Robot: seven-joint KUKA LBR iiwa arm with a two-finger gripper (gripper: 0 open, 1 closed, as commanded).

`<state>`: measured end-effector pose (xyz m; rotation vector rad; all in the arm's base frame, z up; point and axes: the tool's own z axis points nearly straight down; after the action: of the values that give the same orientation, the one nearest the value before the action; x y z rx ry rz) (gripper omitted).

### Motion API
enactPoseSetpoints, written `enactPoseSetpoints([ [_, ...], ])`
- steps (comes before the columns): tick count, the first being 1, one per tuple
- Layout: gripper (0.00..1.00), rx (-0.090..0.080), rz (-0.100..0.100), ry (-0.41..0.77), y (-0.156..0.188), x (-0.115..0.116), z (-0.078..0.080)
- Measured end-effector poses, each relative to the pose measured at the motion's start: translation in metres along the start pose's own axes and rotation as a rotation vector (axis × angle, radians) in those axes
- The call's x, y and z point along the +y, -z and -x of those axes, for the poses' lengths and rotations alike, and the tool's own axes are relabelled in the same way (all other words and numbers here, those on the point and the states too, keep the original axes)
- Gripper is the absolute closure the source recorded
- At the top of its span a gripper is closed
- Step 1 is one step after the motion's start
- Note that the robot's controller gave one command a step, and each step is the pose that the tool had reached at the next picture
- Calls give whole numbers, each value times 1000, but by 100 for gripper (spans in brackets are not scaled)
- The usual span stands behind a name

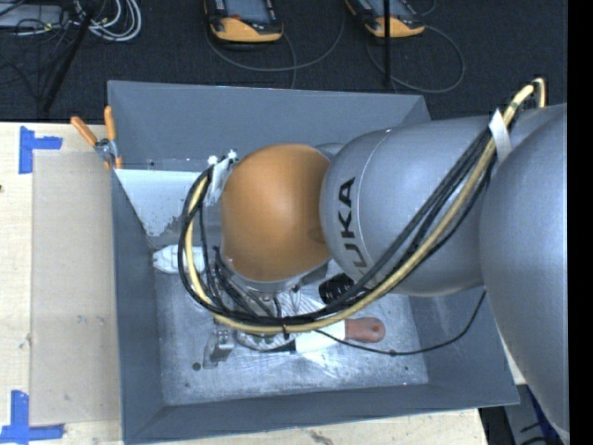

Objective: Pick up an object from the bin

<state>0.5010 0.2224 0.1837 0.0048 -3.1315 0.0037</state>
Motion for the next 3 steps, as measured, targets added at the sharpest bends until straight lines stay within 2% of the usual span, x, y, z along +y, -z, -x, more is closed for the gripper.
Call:
enactPoseSetpoints([
  [1,0,-8,2,-4,4,-1,2],
  [2,100,-11,2,251,-108,-9,14],
  [3,100,-11,3,250,-108,-9,14],
])
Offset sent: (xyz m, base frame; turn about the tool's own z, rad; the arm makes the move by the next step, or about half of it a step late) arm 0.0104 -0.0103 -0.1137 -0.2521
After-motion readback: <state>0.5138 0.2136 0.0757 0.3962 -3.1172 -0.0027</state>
